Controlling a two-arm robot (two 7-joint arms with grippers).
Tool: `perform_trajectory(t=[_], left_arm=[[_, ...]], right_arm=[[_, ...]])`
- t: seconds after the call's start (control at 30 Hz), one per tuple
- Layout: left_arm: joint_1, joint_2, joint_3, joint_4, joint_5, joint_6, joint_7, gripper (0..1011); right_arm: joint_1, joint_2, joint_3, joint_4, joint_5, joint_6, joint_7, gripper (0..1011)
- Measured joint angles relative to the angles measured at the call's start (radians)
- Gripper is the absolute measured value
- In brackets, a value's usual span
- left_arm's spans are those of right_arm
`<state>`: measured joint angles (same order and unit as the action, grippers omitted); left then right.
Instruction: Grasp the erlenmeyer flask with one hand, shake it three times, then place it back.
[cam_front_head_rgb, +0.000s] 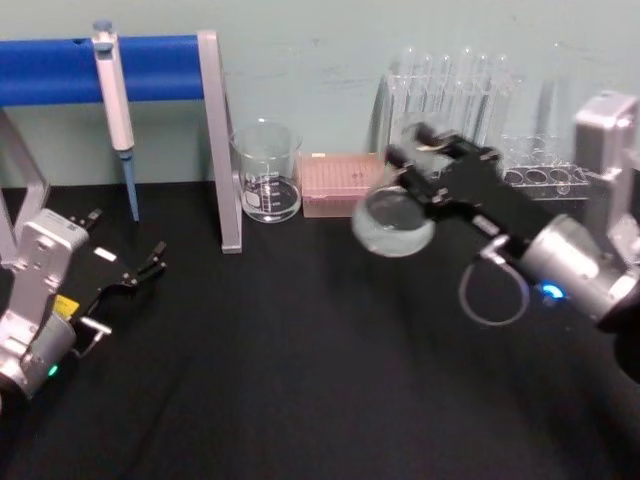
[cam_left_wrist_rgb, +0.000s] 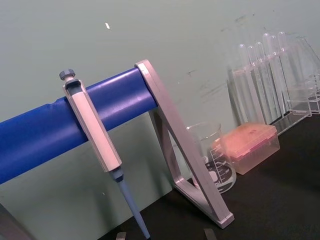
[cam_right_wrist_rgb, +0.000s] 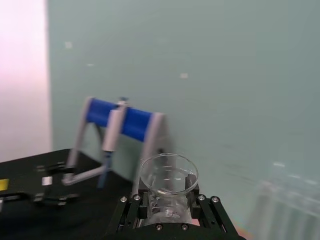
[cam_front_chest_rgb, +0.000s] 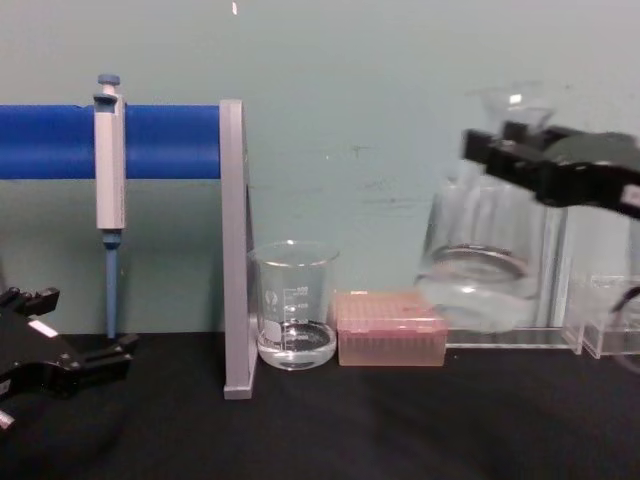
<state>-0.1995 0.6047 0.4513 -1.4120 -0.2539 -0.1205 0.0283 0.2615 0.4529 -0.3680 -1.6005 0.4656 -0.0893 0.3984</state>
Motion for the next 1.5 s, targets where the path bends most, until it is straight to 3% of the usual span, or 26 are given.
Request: perform_trajectory(t=[0.07,0.33,0.53,0.7,0.9,1.07,1.5], left_arm=[[0.0,0.0,0.0,0.0,0.0,0.0,0.0,1001],[0.0,0.0,0.0,0.0,0.0,0.0,0.0,1001],[0.0,0.0,0.0,0.0,0.0,0.0,0.0,1001],[0.0,0.0,0.0,0.0,0.0,0.0,0.0,1001],[0.0,0.0,0.0,0.0,0.0,0.0,0.0,1001],[0.0,0.0,0.0,0.0,0.0,0.0,0.0,1001],[0.0,0.0,0.0,0.0,0.0,0.0,0.0,1001]], right_arm=[[-0.037,0.012,0.048,-0.029,-0.01,0.009,-0.054,450],[-0.122,0.02,0.15,-0.083,-0.036,0.034,-0.172,450],[-0.154,0.009,0.19,-0.099,-0.05,0.05,-0.212,450],[-0.152,-0.001,0.195,-0.096,-0.053,0.057,-0.198,450],[-0.118,-0.013,0.167,-0.073,-0.052,0.068,-0.125,450],[-0.078,-0.029,0.123,-0.053,-0.046,0.076,-0.048,450],[0.041,-0.055,-0.042,0.003,0.0,0.082,0.153,450]])
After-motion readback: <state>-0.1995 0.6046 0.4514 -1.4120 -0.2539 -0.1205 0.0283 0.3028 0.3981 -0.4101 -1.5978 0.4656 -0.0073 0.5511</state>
